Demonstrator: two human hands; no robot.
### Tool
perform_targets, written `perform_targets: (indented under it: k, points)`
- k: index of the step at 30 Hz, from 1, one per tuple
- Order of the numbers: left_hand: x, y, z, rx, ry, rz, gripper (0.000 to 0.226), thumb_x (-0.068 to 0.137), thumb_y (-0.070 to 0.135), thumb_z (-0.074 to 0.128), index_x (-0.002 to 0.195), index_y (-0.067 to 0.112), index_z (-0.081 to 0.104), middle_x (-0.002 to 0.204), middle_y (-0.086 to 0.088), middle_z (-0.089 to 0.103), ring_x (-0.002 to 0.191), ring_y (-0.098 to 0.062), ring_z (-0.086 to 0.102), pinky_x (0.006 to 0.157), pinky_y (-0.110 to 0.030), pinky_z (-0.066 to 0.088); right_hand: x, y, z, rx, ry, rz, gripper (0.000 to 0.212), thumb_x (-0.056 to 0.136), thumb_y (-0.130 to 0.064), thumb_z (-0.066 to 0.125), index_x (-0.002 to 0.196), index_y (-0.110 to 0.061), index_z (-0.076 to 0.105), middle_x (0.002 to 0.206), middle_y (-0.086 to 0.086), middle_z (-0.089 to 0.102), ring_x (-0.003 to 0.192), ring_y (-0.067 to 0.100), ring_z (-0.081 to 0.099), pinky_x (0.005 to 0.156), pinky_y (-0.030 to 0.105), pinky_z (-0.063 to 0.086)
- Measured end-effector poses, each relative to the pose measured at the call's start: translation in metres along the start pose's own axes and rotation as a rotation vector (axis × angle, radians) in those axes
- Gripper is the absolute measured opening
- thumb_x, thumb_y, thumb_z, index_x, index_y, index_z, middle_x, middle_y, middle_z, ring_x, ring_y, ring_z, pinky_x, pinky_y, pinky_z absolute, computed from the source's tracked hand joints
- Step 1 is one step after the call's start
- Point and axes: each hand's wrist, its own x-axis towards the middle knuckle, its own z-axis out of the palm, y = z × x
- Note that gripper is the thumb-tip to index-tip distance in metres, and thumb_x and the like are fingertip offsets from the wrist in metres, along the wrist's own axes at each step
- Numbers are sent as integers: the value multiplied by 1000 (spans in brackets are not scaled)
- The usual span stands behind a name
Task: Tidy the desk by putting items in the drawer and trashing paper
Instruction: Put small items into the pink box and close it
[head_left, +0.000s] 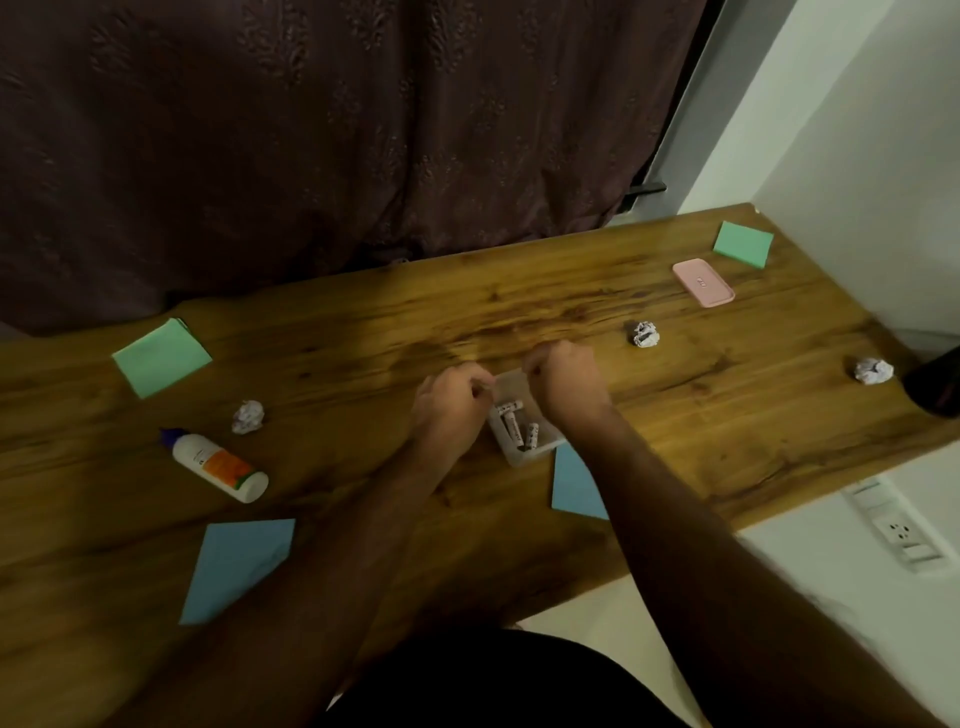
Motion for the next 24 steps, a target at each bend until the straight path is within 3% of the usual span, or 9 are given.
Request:
perform_targets:
  k: [3, 5, 7, 11, 16, 24]
  points:
    - [3, 6, 1, -29, 27, 8, 12, 90, 34, 57, 95, 34, 68, 100, 14, 69, 101, -13, 60, 79, -27, 34, 8, 13, -14, 147, 64, 58, 25, 86, 1, 54, 83, -13, 74, 86, 6, 74, 76, 21, 69, 63, 24, 53]
    - [5, 12, 3, -48, 45, 31, 12, 90, 35, 57, 97, 35, 67, 103, 14, 69, 103, -14, 59, 80, -26, 32, 10, 21, -20, 265, 108, 104, 26, 84, 1, 55, 76, -17, 73, 79, 4, 74, 68, 19, 67, 58, 23, 53]
    - [6, 22, 6, -57, 58, 56, 15, 91, 36, 57, 102, 34, 67, 106, 13, 68, 105, -13, 57, 81, -26, 32, 9, 29, -22, 325, 156, 120, 26, 82, -1, 55, 73, -16, 73, 76, 5, 73, 66, 22, 68, 62, 30, 56]
    - [10, 46, 12, -91, 33, 71, 16, 93, 34, 57, 107, 33, 66, 109, 13, 64, 108, -12, 50, 79, -27, 31, 9, 50, -18, 340, 174, 122, 19, 84, -6, 58, 81, -14, 75, 85, 3, 74, 75, 19, 68, 65, 21, 49]
    - [21, 76, 33, -115, -41, 105, 17, 92, 35, 59, 109, 34, 64, 110, 15, 63, 109, -11, 53, 90, -35, 45, 15, 95, -18, 343, 197, 189, 13, 84, -12, 61, 90, -13, 73, 94, 9, 74, 89, 27, 69, 75, 30, 52]
    - [52, 138, 79, -220, -165, 196, 23, 90, 33, 62, 112, 28, 64, 112, 10, 66, 108, -11, 57, 91, -34, 49, 35, 172, -40, 324, 217, 345, 22, 87, -28, 67, 104, -16, 70, 104, 6, 73, 97, 25, 68, 81, 32, 53]
